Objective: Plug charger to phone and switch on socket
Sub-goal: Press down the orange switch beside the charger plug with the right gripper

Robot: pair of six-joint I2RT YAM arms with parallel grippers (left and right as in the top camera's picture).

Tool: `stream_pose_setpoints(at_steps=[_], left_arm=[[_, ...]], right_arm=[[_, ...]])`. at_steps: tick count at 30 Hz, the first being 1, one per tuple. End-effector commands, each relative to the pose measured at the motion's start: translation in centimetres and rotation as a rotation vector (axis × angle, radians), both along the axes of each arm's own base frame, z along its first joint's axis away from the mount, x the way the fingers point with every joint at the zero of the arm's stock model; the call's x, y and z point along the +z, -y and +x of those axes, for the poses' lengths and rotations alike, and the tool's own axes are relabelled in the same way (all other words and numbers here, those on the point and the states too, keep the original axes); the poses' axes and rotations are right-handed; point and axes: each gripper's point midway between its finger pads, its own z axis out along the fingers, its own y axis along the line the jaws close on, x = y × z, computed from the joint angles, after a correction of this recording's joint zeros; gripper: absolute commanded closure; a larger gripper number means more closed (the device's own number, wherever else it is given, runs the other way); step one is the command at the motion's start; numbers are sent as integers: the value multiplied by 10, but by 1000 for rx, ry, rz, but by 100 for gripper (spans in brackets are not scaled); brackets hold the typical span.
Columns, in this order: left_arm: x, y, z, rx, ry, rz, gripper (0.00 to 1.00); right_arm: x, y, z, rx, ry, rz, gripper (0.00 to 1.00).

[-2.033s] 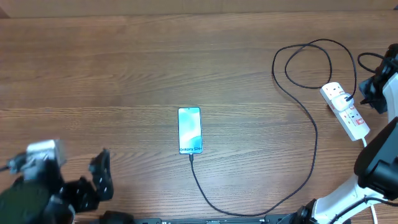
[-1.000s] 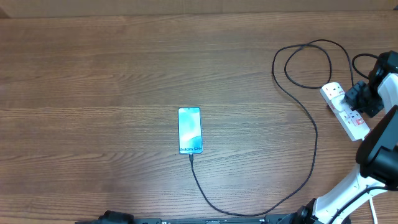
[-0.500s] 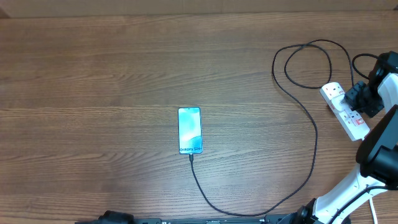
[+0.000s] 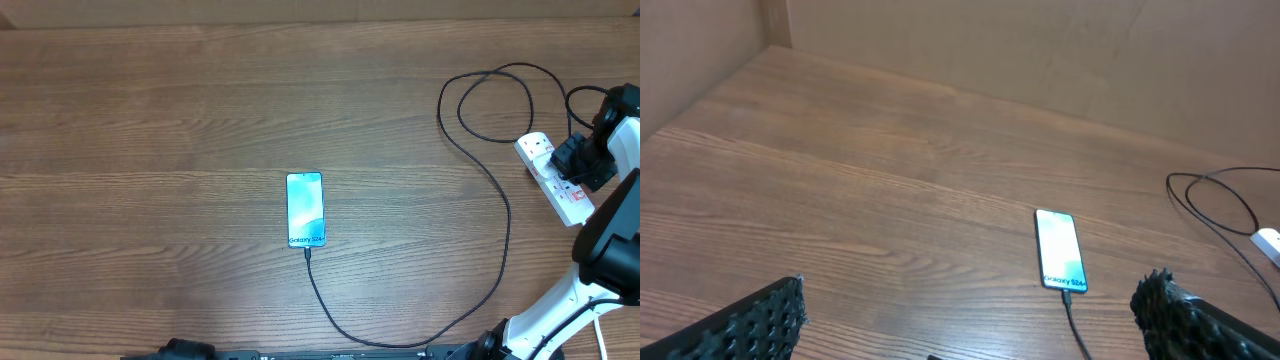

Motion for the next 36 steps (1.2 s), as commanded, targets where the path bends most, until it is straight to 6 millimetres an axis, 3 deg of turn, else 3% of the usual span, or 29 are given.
stream_pose_setpoints(at_steps=[1, 4, 10, 15, 36], left_arm=[[-1, -2, -3, 19, 11, -3, 0], [-1, -2, -3, 19, 11, -3, 0], [-1, -2, -3, 19, 11, -3, 0], [-1, -2, -3, 19, 11, -3, 0], [-1, -2, -3, 19, 11, -3, 0]], right_arm=[[-16, -7, -3, 3, -37, 26, 96], [-10, 10, -13, -72, -79, -51, 96], [-2, 27, -8, -103, -45, -80, 96], [-2, 22, 5, -89, 18, -34, 96], [-2, 13, 21, -68, 91, 19, 96]])
